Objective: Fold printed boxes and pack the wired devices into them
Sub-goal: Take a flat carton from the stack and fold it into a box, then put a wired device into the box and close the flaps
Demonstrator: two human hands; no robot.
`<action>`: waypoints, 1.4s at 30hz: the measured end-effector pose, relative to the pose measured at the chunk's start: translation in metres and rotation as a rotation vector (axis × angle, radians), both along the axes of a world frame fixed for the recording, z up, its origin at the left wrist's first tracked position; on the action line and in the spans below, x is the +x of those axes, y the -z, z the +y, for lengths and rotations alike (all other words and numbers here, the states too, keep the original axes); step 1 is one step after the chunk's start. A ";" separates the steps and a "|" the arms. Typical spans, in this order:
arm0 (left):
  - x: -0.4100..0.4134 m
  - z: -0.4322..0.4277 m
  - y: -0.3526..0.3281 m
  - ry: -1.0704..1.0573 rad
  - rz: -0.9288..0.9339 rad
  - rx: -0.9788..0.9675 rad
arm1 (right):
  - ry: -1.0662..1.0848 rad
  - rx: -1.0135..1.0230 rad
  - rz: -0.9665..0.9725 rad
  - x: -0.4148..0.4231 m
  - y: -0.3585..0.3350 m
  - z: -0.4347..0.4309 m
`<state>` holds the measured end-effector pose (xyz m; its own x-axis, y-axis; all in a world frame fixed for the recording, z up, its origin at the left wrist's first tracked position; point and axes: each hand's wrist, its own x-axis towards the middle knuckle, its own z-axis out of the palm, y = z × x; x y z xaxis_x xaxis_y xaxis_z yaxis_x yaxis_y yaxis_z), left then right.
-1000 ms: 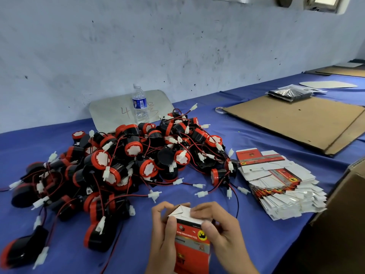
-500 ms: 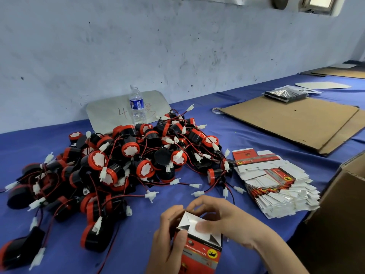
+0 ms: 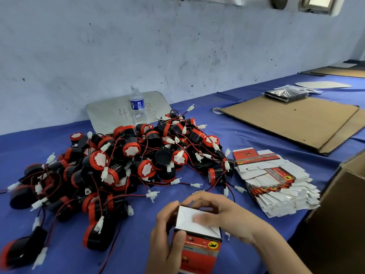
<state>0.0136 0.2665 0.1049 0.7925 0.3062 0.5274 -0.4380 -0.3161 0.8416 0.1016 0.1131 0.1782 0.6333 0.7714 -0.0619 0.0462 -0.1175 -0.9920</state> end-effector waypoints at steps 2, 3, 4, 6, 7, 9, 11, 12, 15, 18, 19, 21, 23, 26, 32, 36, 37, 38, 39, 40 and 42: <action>-0.001 0.000 -0.002 0.005 -0.046 0.056 | 0.026 0.079 0.228 0.001 0.002 -0.001; -0.002 0.000 -0.002 0.009 -0.066 0.091 | 0.045 0.096 0.294 0.002 0.003 -0.003; -0.002 -0.001 -0.003 0.015 -0.090 0.116 | 0.061 0.100 0.317 0.002 0.005 -0.004; -0.001 -0.001 -0.006 0.007 -0.164 0.146 | 0.086 0.056 0.246 0.006 0.008 -0.007; 0.001 0.000 -0.007 -0.016 -0.225 0.181 | 0.125 0.043 0.172 0.009 0.008 -0.008; 0.005 0.003 -0.010 -0.095 -0.359 0.339 | 0.309 0.115 0.031 0.019 0.007 -0.010; 0.011 0.008 -0.012 -0.225 -0.461 0.551 | 0.593 0.124 -0.144 0.032 0.007 -0.012; 0.014 0.010 -0.011 -0.282 -0.487 0.630 | 0.739 0.047 -0.257 0.040 0.007 -0.012; 0.019 0.009 -0.005 -0.324 -0.399 0.811 | 0.869 -0.248 -0.509 0.061 0.012 -0.010; 0.020 0.005 0.001 -0.203 -0.237 0.932 | 0.759 -0.709 -0.573 0.078 0.028 -0.004; 0.020 0.004 0.001 -0.153 -0.221 0.925 | 0.746 -0.797 -0.553 0.081 0.034 -0.003; 0.020 0.001 0.001 -0.093 -0.245 0.874 | 0.762 -0.831 -0.509 0.086 0.042 0.002; 0.020 -0.004 0.002 -0.089 -0.276 0.848 | 0.807 -0.811 -0.493 0.087 0.047 0.005; 0.021 -0.004 0.005 -0.184 -0.186 0.880 | 0.860 -0.785 -0.477 0.087 0.049 0.009; 0.020 0.002 0.007 -0.216 0.307 0.809 | 0.856 -0.876 -0.398 0.090 0.042 0.016; 0.022 0.009 0.010 -0.322 0.119 0.871 | 0.908 -0.566 -0.256 0.084 0.038 0.019; 0.024 0.013 0.010 -0.361 0.111 0.900 | 0.940 -0.457 -0.232 0.083 0.039 0.019; 0.025 0.016 0.012 -0.394 0.123 0.925 | 0.986 -0.350 -0.205 0.081 0.038 0.018; 0.025 0.019 0.012 -0.421 0.146 0.948 | 1.039 -0.249 -0.168 0.078 0.037 0.017; 0.025 0.021 0.012 -0.440 0.173 0.960 | 1.085 -0.165 -0.138 0.075 0.035 0.016; 0.025 0.023 0.011 -0.440 0.223 0.972 | 1.152 -0.153 -0.189 0.066 0.031 0.014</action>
